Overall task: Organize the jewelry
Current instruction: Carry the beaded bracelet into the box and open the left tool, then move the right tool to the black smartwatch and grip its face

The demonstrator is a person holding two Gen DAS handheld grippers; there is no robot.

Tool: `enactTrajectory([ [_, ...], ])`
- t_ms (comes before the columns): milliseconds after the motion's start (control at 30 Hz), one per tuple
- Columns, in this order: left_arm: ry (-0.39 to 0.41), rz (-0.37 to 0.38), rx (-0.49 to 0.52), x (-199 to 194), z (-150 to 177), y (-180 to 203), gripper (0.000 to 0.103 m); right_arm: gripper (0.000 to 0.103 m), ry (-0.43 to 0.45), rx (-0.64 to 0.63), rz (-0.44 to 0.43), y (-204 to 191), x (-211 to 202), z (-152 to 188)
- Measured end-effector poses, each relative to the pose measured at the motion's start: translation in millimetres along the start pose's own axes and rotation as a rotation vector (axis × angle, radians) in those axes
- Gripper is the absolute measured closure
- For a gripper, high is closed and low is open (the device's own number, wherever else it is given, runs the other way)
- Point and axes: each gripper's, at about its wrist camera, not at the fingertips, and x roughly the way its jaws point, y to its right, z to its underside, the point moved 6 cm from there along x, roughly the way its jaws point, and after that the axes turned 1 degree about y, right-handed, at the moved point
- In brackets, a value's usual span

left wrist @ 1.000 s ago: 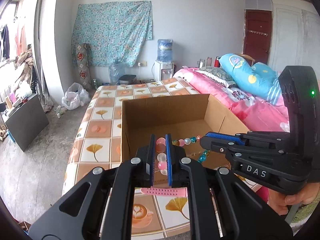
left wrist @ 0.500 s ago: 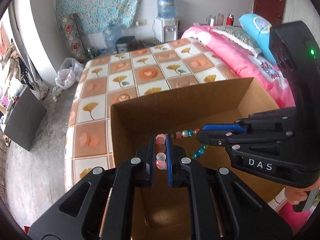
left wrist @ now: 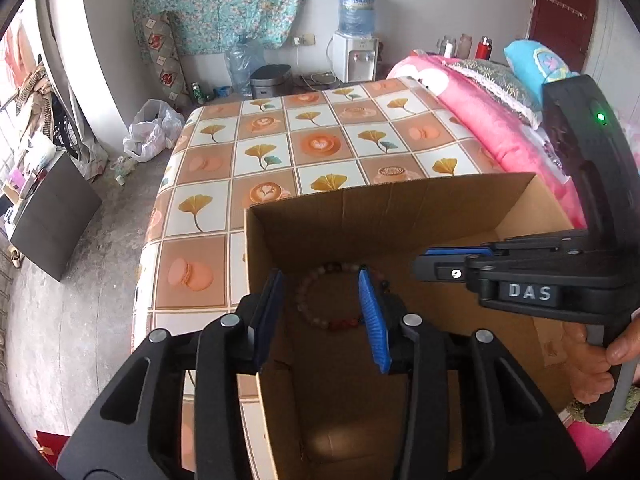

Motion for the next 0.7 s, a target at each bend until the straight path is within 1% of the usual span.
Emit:
enactTrajectory([
  [33, 0.024, 0.011, -0.007, -11.1, 1.1, -1.2, 0.058, 0.092, 0.035, -0.025, -0.005, -4.0, -14.5, 1.8],
  [100, 0.084, 0.045, -0.027, -37.6, 8.2, -3.7, 0.044, 0.092, 0.110, -0.089, -0.009, -15.4, -50.7, 13.6],
  [133, 0.113, 0.064, -0.044, -51.0, 13.2, -5.8, 0.040, 0.092, 0.141, -0.117, -0.020, -21.4, -68.6, 22.5],
  [167, 0.144, 0.086, -0.066, -64.3, 20.3, -8.4, 0.034, 0.092, 0.167, -0.140, -0.037, -26.3, -85.5, 33.6],
  [233, 0.192, 0.113, -0.110, -87.9, 39.3, -14.0, 0.029, 0.092, 0.199, -0.170, -0.077, -34.4, -113.2, 59.7],
  [267, 0.212, 0.124, -0.130, -98.3, 50.9, -16.4, 0.025, 0.092, 0.208, -0.176, -0.095, -37.2, -122.3, 71.1],
  [300, 0.227, 0.133, -0.149, -106.8, 63.7, -18.4, 0.021, 0.090, 0.213, -0.181, -0.120, -39.4, -131.6, 88.9],
  [333, 0.236, 0.135, -0.170, -112.5, 76.5, -20.6, 0.020, 0.086, 0.214, -0.184, -0.130, -39.9, -134.4, 101.6],
  [367, 0.237, 0.131, -0.191, -115.4, 91.0, -22.4, 0.019, 0.083, 0.213, -0.185, -0.133, -39.4, -136.7, 118.2],
  [400, 0.224, 0.126, -0.208, -114.8, 104.9, -24.0, 0.019, 0.082, 0.215, -0.186, -0.126, -37.2, -135.8, 129.9],
  [467, 0.167, 0.111, -0.247, -106.2, 136.4, -25.3, 0.019, 0.081, 0.227, -0.174, -0.070, -29.3, -129.8, 155.1],
  [500, 0.134, 0.109, -0.269, -99.5, 151.7, -25.1, 0.019, 0.078, 0.226, -0.162, -0.050, -26.3, -124.0, 165.4],
  [567, 0.074, 0.098, -0.304, -83.8, 179.1, -24.8, 0.019, 0.073, 0.197, -0.150, -0.026, -22.0, -107.6, 186.4],
  [600, 0.040, 0.082, -0.308, -74.6, 191.0, -23.2, 0.019, 0.068, 0.174, -0.158, -0.008, -22.5, -96.8, 197.5],
  [633, 0.012, 0.061, -0.305, -66.9, 202.5, -22.6, 0.019, 0.063, 0.147, -0.180, 0.020, -24.3, -84.7, 208.4],
  [667, -0.014, 0.046, -0.298, -59.1, 211.5, -21.1, 0.019, 0.060, 0.125, -0.207, 0.056, -26.7, -75.3, 216.4],
  [700, -0.038, 0.031, -0.283, -52.0, 217.7, -18.0, 0.019, 0.055, 0.105, -0.247, 0.105, -29.8, -64.4, 225.0],
])
